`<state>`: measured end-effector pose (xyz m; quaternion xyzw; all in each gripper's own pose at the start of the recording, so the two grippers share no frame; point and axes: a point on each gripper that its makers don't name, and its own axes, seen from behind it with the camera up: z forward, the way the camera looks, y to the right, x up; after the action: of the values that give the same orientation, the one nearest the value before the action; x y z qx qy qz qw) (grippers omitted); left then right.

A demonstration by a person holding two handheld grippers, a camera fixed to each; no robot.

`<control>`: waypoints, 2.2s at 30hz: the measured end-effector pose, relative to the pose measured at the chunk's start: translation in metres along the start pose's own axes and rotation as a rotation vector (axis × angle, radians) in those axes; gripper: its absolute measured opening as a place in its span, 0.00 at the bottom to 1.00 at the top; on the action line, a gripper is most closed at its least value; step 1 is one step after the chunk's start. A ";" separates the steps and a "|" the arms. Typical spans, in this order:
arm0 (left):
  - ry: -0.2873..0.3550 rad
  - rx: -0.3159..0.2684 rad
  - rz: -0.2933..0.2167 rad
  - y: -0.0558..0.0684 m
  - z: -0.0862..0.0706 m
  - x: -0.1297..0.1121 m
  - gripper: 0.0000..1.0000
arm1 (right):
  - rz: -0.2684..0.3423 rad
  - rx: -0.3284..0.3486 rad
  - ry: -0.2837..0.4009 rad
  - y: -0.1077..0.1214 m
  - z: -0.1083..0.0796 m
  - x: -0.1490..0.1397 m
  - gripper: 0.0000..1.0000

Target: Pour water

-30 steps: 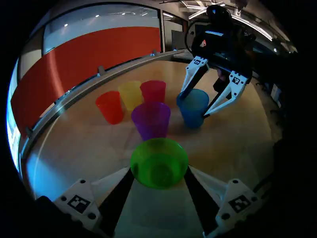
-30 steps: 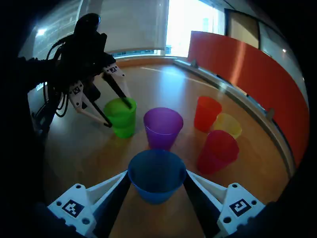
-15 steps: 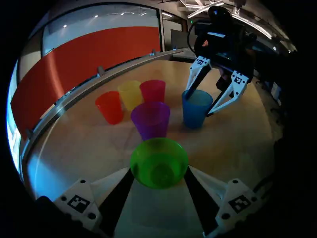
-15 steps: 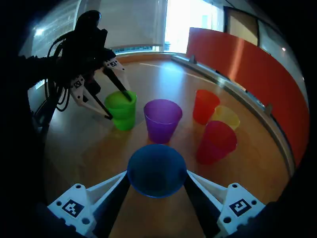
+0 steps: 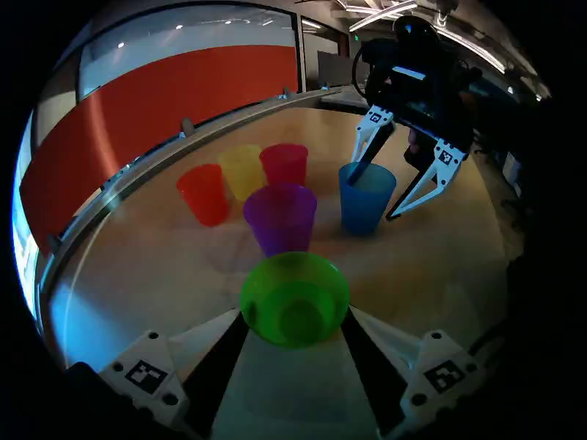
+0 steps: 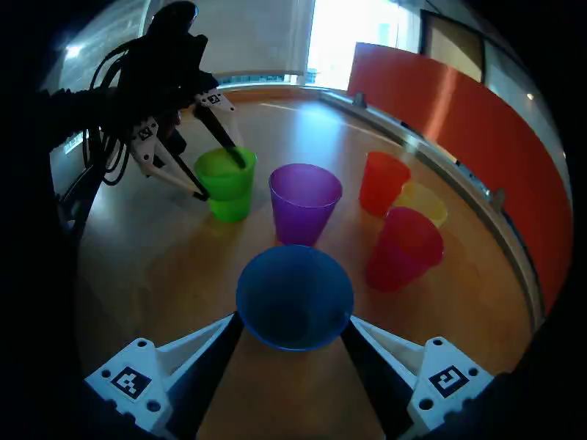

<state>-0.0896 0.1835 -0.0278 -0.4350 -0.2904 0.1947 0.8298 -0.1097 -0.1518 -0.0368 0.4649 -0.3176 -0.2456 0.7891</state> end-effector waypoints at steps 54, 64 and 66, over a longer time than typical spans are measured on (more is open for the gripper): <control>-0.060 -0.039 -0.006 0.025 -0.038 -0.032 0.85 | 0.018 -0.085 0.011 0.001 -0.043 -0.019 0.99; -0.052 0.031 0.011 0.009 -0.041 -0.035 0.85 | 0.015 -0.090 0.009 0.001 -0.044 -0.018 0.99; -0.050 0.036 0.006 0.007 -0.042 -0.035 0.85 | 0.014 -0.090 0.009 0.001 -0.044 -0.018 0.99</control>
<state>-0.0892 0.1411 -0.0639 -0.4159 -0.3059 0.2133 0.8295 -0.0898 -0.1133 -0.0567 0.4278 -0.3057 -0.2519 0.8124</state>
